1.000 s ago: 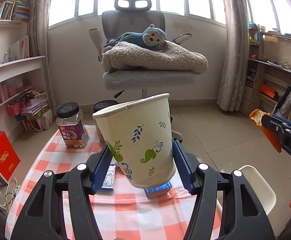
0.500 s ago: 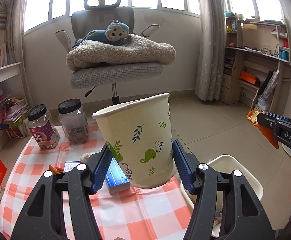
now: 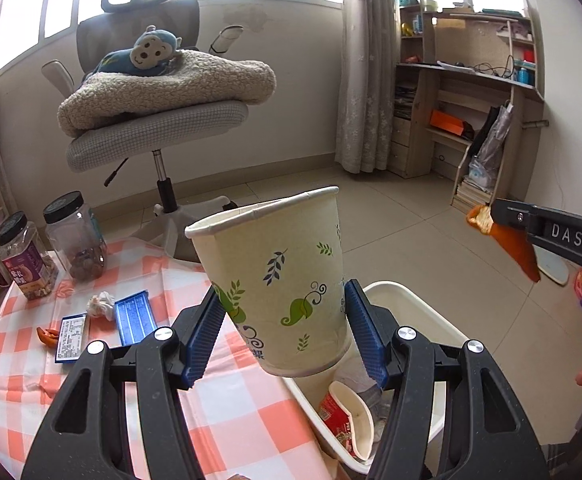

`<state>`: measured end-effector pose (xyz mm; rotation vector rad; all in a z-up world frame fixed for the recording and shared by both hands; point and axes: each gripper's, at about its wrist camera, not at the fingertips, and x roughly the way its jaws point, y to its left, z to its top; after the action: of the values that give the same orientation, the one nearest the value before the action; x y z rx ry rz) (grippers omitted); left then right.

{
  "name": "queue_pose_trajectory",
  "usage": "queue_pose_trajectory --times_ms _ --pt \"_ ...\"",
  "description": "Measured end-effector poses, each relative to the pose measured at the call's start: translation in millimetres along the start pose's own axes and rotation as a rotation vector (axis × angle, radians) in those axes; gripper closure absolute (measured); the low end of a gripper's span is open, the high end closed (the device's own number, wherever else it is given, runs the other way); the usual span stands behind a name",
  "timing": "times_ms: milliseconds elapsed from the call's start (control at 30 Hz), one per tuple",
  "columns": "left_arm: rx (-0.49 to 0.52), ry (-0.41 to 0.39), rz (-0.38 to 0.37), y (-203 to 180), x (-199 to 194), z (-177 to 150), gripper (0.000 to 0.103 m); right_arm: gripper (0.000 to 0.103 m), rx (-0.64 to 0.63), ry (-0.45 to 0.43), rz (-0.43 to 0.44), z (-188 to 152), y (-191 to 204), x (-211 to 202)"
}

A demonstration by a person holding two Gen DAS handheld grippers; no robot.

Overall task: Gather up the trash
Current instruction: 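Carry the orange peel and paper cup over the white bin and release them, then move both tools back over the table toward the label card and blue box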

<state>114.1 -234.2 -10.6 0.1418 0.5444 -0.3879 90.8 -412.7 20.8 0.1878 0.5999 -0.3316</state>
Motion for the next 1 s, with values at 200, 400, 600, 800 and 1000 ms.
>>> queue_pose_trajectory --times_ms 200,400,600,800,1000 --pt "-0.013 0.081 -0.094 -18.6 17.5 -3.8 0.041 0.030 0.093 -0.030 -0.076 0.8 -32.6 -7.0" --pt "-0.032 0.138 -0.163 -28.9 28.0 -8.4 0.039 0.015 0.155 -0.054 -0.129 -0.5 -56.9 -12.0" --pt "-0.048 0.173 -0.204 -32.9 32.3 -9.9 0.035 0.008 0.144 -0.070 -0.163 -1.9 -58.8 -13.5" --pt "-0.086 0.162 -0.212 -23.8 29.1 -3.0 0.029 0.007 0.084 -0.094 -0.211 -2.9 -46.3 -16.1" --pt "-0.112 0.100 -0.128 -6.3 15.9 5.6 0.029 0.007 0.051 -0.093 -0.227 -4.7 -29.6 -16.1"
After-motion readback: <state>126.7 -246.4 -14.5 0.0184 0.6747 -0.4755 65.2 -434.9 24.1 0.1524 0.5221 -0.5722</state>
